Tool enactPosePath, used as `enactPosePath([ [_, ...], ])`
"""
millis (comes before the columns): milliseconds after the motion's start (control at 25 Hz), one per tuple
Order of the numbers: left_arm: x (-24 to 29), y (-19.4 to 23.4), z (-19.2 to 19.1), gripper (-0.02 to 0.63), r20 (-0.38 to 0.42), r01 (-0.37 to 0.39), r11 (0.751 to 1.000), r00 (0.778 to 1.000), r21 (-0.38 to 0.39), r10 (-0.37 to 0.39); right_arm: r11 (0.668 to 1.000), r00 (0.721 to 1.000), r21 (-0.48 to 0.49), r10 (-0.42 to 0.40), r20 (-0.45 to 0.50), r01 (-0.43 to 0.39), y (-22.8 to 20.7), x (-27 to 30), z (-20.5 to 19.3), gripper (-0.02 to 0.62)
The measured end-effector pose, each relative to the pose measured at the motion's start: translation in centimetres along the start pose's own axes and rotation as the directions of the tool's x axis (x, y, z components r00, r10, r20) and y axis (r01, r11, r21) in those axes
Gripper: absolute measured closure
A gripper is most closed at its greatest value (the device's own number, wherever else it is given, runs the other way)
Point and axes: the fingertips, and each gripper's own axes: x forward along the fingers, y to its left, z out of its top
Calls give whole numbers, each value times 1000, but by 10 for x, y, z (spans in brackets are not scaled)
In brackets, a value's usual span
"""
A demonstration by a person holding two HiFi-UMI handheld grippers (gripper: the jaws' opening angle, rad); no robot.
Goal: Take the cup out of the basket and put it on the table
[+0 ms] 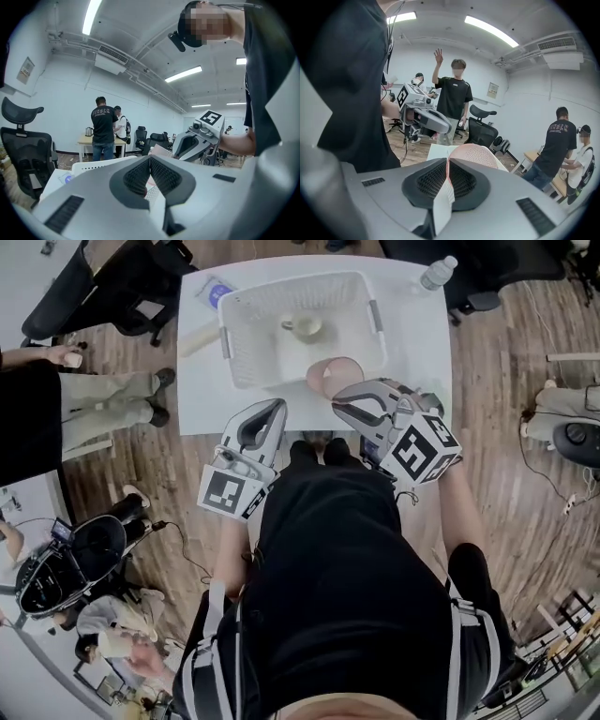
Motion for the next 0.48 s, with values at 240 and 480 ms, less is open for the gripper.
enactPosePath([
  [240, -4, -10, 1, 584, 3, -51, 999, 999, 3, 51, 999, 999, -22, 34, 23, -33, 6, -6, -2, 561],
  [480, -9, -29, -2, 584, 13, -67, 998, 998, 10, 67, 999, 999, -29, 28, 32, -27, 20, -19, -8, 561],
])
